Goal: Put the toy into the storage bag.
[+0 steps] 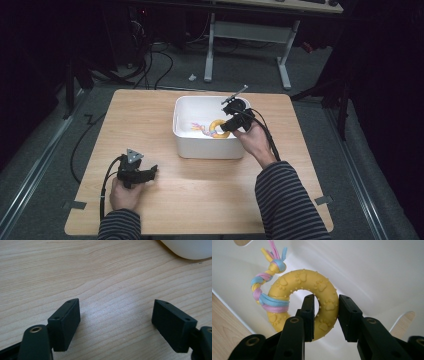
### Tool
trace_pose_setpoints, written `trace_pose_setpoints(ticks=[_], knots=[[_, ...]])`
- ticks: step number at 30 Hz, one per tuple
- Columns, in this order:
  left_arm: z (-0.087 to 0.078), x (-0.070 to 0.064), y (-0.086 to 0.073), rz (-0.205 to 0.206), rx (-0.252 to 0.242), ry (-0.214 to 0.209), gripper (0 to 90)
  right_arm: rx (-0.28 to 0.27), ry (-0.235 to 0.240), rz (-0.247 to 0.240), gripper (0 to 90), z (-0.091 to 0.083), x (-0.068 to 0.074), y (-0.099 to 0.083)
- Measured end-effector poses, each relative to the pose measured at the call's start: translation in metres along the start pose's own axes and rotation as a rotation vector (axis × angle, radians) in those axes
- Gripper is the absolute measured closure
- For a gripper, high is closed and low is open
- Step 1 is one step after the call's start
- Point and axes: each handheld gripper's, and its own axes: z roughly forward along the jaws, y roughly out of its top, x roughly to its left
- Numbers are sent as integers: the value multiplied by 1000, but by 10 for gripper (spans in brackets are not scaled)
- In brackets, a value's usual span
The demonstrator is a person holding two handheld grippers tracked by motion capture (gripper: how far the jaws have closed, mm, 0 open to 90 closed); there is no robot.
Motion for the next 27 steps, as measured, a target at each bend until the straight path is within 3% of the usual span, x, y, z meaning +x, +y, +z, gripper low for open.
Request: trace_pose_setpoints(ticks=[11,17,19,27], knots=[[0,0,0,0,0,0,233,29,17,-13,680,4,1,-2],[0,0,0,0,0,0,233,31,33,5,668,5,0,-3],[0,0,0,-1,0,-1,233,4,75,29,603,2,-3,-3],[0,0,0,0,0,0,233,-32,78,27,510,-4,-7,-12]])
